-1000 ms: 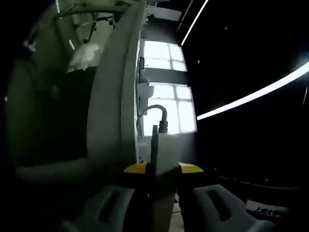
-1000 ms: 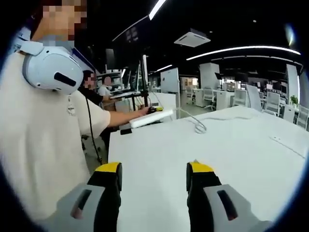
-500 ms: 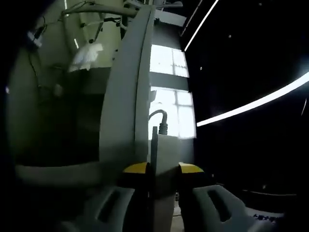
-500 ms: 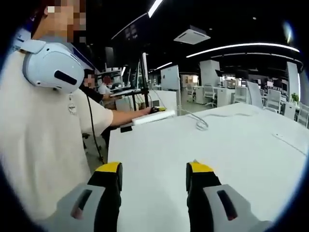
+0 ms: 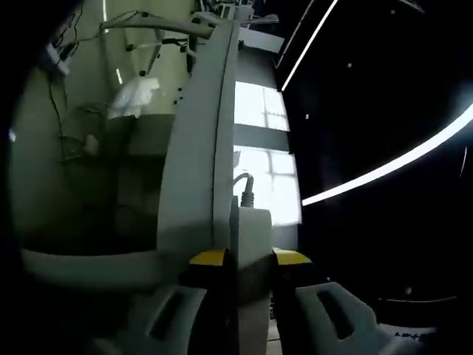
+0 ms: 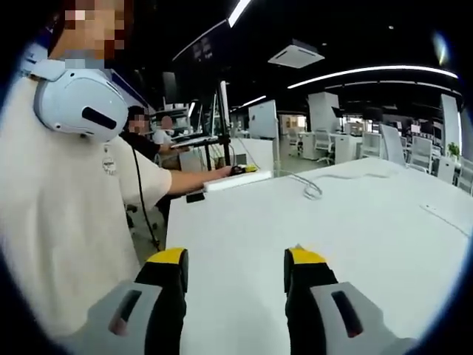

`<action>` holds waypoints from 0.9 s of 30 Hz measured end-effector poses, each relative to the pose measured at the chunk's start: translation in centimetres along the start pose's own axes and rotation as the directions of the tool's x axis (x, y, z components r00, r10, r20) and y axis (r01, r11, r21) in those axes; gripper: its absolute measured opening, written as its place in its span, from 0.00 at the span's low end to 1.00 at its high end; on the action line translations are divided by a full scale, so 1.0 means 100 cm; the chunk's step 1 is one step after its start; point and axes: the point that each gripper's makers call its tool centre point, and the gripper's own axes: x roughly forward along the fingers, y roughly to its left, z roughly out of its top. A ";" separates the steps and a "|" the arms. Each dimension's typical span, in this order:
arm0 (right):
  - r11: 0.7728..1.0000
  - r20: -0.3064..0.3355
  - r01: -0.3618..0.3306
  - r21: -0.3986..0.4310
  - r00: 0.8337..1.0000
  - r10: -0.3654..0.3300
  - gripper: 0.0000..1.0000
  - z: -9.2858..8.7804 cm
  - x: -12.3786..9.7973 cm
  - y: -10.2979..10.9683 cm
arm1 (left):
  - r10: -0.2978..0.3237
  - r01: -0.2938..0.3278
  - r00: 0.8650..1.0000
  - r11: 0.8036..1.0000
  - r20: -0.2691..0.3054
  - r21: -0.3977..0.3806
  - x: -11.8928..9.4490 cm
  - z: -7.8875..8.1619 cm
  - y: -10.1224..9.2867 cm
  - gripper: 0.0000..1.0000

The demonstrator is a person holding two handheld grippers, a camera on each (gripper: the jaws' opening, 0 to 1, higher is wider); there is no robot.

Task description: Pick up the power strip scattered on the table, fix it on the side mounting bracket of the table, and press the switch

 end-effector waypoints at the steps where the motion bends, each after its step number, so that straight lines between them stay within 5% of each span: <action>1: 1.000 0.001 -0.001 0.000 1.000 0.001 0.48 0.000 0.000 0.001 | 0.004 -0.004 1.000 1.000 0.006 0.000 -0.003 0.005 0.002 0.25; 10: 1.000 -0.002 0.001 -0.002 1.000 -0.001 0.48 -0.001 -0.003 0.000 | 0.072 -0.072 0.997 0.997 0.004 0.027 -0.002 0.001 0.007 0.25; 27: 1.000 -0.007 -0.007 -0.007 1.000 0.007 0.48 0.001 0.003 0.008 | 0.028 -0.034 0.998 0.993 0.055 0.110 -0.001 -0.016 0.000 0.25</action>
